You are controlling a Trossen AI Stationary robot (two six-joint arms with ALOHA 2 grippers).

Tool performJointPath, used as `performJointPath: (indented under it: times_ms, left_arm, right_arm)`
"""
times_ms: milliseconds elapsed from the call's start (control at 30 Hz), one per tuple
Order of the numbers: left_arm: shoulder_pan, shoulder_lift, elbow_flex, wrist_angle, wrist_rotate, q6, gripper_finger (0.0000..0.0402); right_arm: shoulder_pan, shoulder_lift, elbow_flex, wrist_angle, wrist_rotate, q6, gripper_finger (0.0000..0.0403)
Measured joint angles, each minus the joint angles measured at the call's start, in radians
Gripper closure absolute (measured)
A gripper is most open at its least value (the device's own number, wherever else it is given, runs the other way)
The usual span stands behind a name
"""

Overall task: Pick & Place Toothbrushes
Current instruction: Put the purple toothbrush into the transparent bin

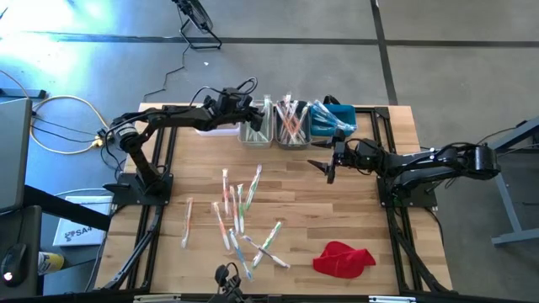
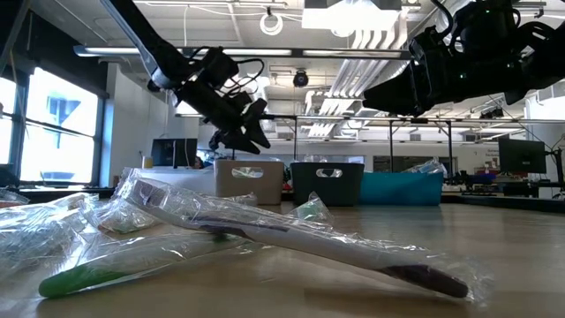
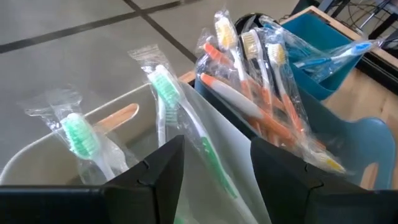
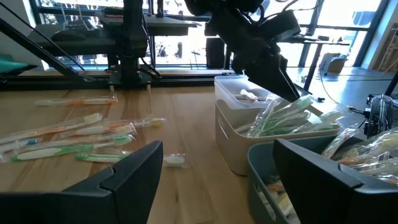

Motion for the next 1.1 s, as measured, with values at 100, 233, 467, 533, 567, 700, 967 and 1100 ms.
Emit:
performJointPath:
  times_ms: [100, 233, 467, 533, 567, 700, 967, 1100]
  left_arm:
    - [0.0, 0.0, 0.0, 0.0, 0.0, -0.002, 0.022]
    - [0.0, 0.0, 0.0, 0.0, 0.0, -0.001, 0.022]
    - [-0.013, 0.0, 0.0, 0.004, -0.002, 0.04, 0.022]
    - [-0.024, -0.001, 0.0, 0.017, -0.002, 0.056, 0.0226]
    - [-0.028, -0.002, 0.0, 0.021, -0.004, 0.06, 0.0232]
    - [-0.046, -0.002, 0.0, 0.041, -0.022, 0.078, 0.0276]
    - [-0.053, -0.002, 0.0, 0.03, -0.021, 0.087, 0.0359]
    - [-0.055, -0.026, 0.0, 0.013, -0.004, 0.126, 0.0386]
  right_arm:
    - [0.0, 0.0, 0.0, 0.0, 0.0, 0.0, 0.0105]
    - [0.0, 0.0, 0.0, 0.0, 0.0, 0.0, 0.0105]
    - [0.0, 0.0, 0.0, 0.0, 0.001, 0.0, 0.0105]
    - [0.0, 0.0, 0.0, 0.0, 0.003, 0.0, 0.0105]
    - [0.0, 0.0, 0.0, 0.0, 0.003, 0.0, 0.0105]
    - [0.0, 0.0, 0.0, 0.0, 0.003, 0.0, 0.0105]
    - [-0.01, 0.0, 0.0, 0.0, 0.004, -0.001, 0.0105]
    - [-0.01, 0.0, 0.0, 0.0, 0.001, 0.0, 0.0105]
